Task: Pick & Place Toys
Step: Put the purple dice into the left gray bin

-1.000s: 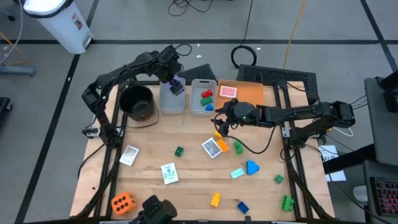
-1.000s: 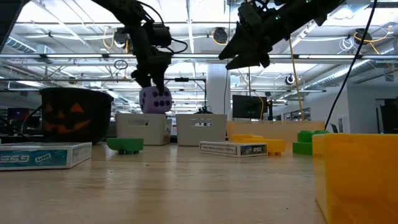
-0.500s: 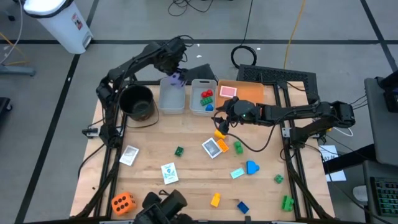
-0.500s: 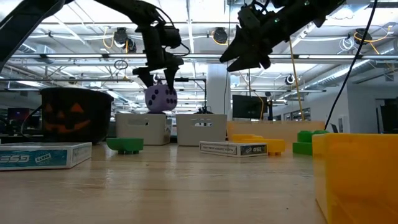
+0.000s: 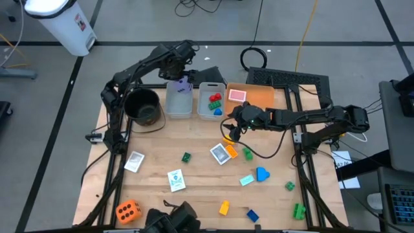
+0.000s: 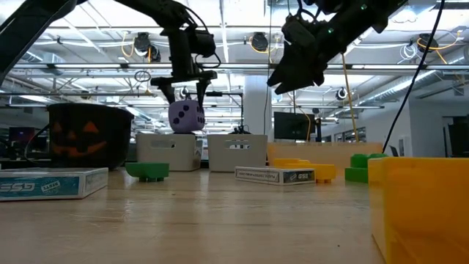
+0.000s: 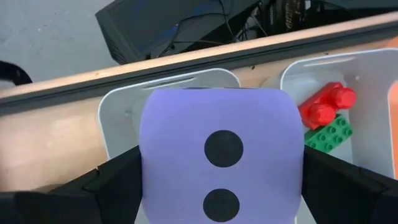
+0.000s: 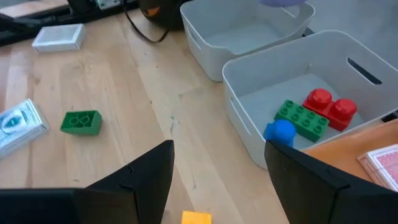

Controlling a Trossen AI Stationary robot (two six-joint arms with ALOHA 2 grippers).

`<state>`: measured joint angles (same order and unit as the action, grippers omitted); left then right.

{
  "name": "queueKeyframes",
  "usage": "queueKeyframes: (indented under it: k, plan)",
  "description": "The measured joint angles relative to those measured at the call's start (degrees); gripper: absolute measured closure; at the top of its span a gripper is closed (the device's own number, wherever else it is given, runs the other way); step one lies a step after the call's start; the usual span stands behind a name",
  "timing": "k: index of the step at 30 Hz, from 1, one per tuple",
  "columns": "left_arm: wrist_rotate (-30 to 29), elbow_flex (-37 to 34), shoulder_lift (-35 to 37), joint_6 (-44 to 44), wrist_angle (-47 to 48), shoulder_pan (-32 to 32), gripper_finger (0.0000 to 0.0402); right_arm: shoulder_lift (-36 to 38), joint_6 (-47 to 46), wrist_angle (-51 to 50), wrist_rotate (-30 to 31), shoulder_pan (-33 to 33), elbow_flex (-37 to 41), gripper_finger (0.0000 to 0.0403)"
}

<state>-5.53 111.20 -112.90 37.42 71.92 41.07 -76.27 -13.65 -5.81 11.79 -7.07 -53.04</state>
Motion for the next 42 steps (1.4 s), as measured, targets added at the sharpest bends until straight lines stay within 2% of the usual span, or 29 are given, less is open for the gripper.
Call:
queueKeyframes:
  k: [9, 19, 25, 33, 42]
  plan:
    - [-3.42, -0.09, 0.0, 7.35, 2.03, -1.31, 0.0041, 0.0, -1.04, -5.88, 0.03, -2.12, 0.0, 0.0161]
    - [-2.58, -1.75, -0.54, 14.38, 1.88, -2.19, 0.0041, 0.01, 3.43, -10.41, -0.19, -3.49, 0.0, 0.0161]
    - [-4.68, -1.88, -0.5, 16.78, 1.58, -2.83, 0.0041, 0.52, 7.26, -11.37, -5.6, -3.89, 0.0, 0.0161]
    - [-5.08, -1.88, -0.79, 16.16, 1.49, -1.24, 0.0041, 0.85, 8.37, -11.61, -5.97, -3.89, -0.04, 0.0161]
    - [-2.89, -1.88, -3.58, 12.47, 1.0, -0.52, 0.0041, 0.85, 7.95, -11.05, -5.78, -3.89, -0.04, 0.0161]
